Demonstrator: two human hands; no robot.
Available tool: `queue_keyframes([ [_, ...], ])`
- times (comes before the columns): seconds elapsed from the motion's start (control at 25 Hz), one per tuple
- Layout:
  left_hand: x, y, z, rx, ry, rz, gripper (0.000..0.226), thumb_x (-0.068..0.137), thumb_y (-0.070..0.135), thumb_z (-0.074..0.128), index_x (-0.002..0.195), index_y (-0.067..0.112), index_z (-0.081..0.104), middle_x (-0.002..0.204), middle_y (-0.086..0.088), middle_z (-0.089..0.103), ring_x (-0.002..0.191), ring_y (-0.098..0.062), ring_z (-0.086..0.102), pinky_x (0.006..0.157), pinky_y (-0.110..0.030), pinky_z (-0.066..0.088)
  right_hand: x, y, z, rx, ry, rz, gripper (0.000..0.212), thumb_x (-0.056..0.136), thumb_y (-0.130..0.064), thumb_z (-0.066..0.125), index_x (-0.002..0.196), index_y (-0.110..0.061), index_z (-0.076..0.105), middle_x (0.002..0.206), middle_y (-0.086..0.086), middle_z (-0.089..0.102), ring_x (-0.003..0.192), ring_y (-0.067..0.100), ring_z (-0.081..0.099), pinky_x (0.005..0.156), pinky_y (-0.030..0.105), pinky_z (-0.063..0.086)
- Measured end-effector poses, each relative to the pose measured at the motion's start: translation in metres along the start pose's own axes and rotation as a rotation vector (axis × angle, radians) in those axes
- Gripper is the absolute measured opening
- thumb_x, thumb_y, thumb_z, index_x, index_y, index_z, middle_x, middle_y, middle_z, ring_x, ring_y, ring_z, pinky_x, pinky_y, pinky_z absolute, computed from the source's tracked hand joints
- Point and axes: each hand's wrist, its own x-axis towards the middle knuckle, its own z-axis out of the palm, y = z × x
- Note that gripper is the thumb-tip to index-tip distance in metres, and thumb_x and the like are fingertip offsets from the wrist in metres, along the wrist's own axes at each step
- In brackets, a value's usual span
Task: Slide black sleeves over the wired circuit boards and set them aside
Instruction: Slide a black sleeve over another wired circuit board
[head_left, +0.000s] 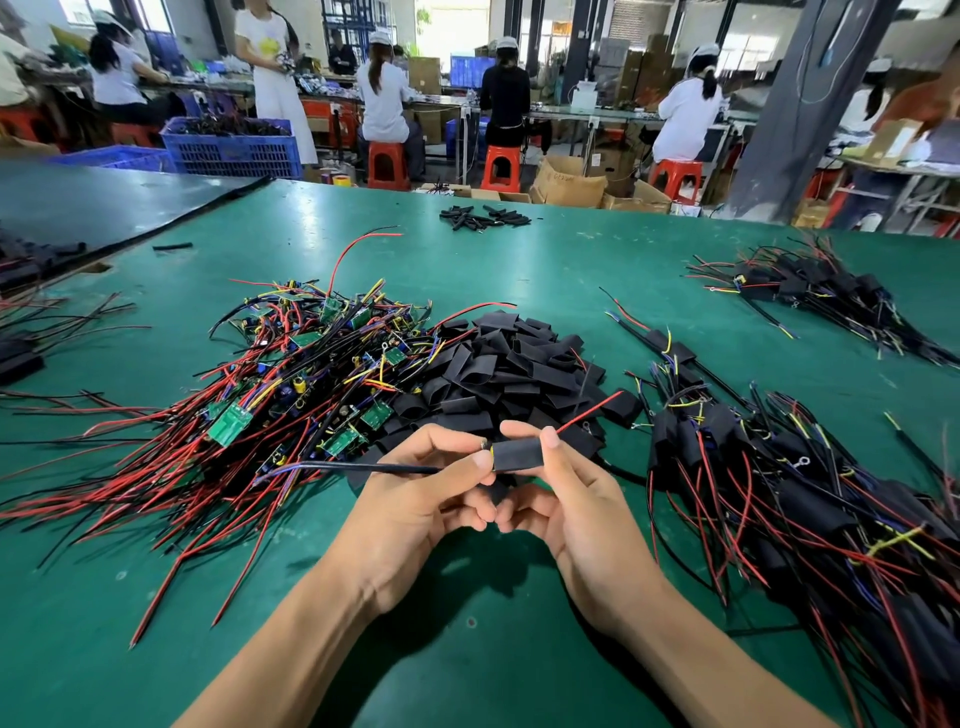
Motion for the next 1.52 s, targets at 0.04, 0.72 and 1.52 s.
queue_keyframes([
  [0.04, -0.0005, -0.0002, 0.0002, 0.007, -0.008, 0.007, 0.011, 0.073, 0.015, 0.076, 0.082, 0.017, 0.072, 0.075, -0.009, 0.065, 0.053, -0.019, 0.059, 0.054, -0.025, 0.05, -0.0001, -0.0004, -0.0002, -0.004, -0.003, 0.001, 0.037, 0.094, -0.048, 0.056, 0.11, -0.021, 0.075, 0.083, 0.013, 0.07, 0.062, 0.02, 0.059, 0.062, 0.028, 0.051],
  [0.72, 0.0027, -0.0036, 0.0061, 0.006, 0.137, -0.025, 0.016, 0.069, 0.007, 0.079, 0.084, 0.009, 0.079, 0.059, -0.012, 0.061, 0.048, -0.016, 0.055, 0.048, -0.022, 0.046, 0.0041, -0.0056, -0.0073, -0.167, 0.15, -0.094, 0.029, 0.084, -0.046, 0.063, 0.088, -0.02, 0.075, 0.076, 0.002, 0.07, 0.051, 0.015, 0.054, 0.052, 0.023, 0.047],
  [1.52, 0.004, 0.0009, 0.0072, -0.249, 0.182, -0.179, 0.023, 0.059, 0.014, 0.081, 0.081, 0.017, 0.082, 0.069, -0.003, 0.069, 0.055, -0.008, 0.064, 0.058, -0.018, 0.057, 0.0007, -0.0029, 0.0003, -0.03, 0.199, -0.058, 0.031, 0.083, -0.037, 0.069, 0.109, -0.022, 0.077, 0.099, 0.01, 0.077, 0.072, 0.018, 0.072, 0.065, 0.023, 0.055],
])
